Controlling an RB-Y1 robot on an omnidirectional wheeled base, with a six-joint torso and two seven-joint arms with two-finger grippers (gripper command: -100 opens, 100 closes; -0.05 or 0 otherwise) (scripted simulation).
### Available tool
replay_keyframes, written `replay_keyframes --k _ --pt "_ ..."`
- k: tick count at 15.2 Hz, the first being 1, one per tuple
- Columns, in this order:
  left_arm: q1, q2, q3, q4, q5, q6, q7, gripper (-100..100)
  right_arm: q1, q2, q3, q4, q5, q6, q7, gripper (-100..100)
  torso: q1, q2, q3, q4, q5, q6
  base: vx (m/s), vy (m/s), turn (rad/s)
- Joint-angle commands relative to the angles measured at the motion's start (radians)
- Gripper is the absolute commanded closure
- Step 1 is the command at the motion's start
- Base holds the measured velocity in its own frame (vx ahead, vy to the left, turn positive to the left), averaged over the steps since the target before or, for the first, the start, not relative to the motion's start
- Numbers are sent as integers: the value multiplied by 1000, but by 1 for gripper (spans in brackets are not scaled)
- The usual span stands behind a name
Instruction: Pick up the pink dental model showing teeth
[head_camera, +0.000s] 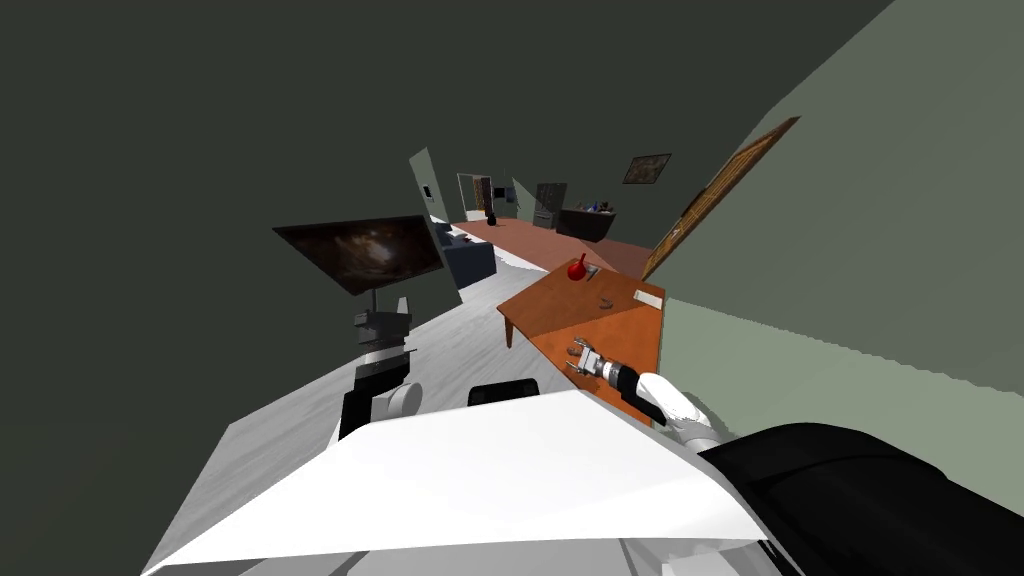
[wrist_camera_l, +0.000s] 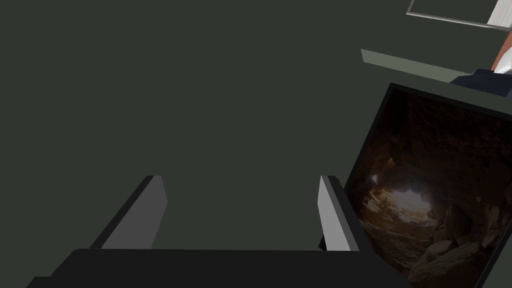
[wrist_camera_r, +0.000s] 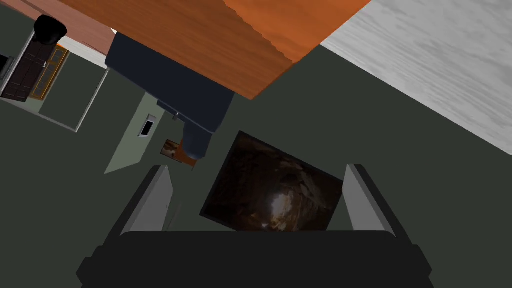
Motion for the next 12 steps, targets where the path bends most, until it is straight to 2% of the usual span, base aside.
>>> replay_keyframes --k 1,2,3,4,6,7,9,10,11,12 --pt "0 0 0 0 0 0 0 0 2 -7 -3 9 40 -2 11 -100 0 0 0 0 0 0 22 0 61" --pt "0 0 0 0 0 0 0 0 2 -20 -9 41 70 -7 42 -100 0 0 0 0 0 0 22 3 182" --pt "0 0 0 0 0 0 0 0 2 -20 -9 41 98 -7 42 -100 0 0 0 0 0 0 26 1 193" --pt "0 0 0 0 0 0 0 0 2 -32 -15 72 125 -12 71 -100 0 0 0 0 0 0 35 2 226" --pt "0 0 0 0 0 0 0 0 2 -32 -15 72 158 -12 73 -100 -1 0 0 0 0 0 32 -2 94" --pt "0 0 0 0 0 0 0 0 2 -43 -21 103 185 -17 103 -100 -1 0 0 0 0 1 30 3 161" --pt "0 0 0 0 0 0 0 0 2 -43 -21 103 214 -17 103 -100 0 0 0 0 0 0 26 -1 122" --pt "0 0 0 0 0 0 0 0 3 -54 -27 132 246 -21 132 -100 0 0 0 0 0 0 22 1 115" --pt "0 0 0 0 0 0 0 0 3 -54 -27 132 268 -21 132 -100 0 0 0 0 0 0 23 2 148" --pt "0 0 0 0 0 0 0 0 3 -64 -32 160 291 -26 160 -100 0 0 0 0 0 0 27 5 237"
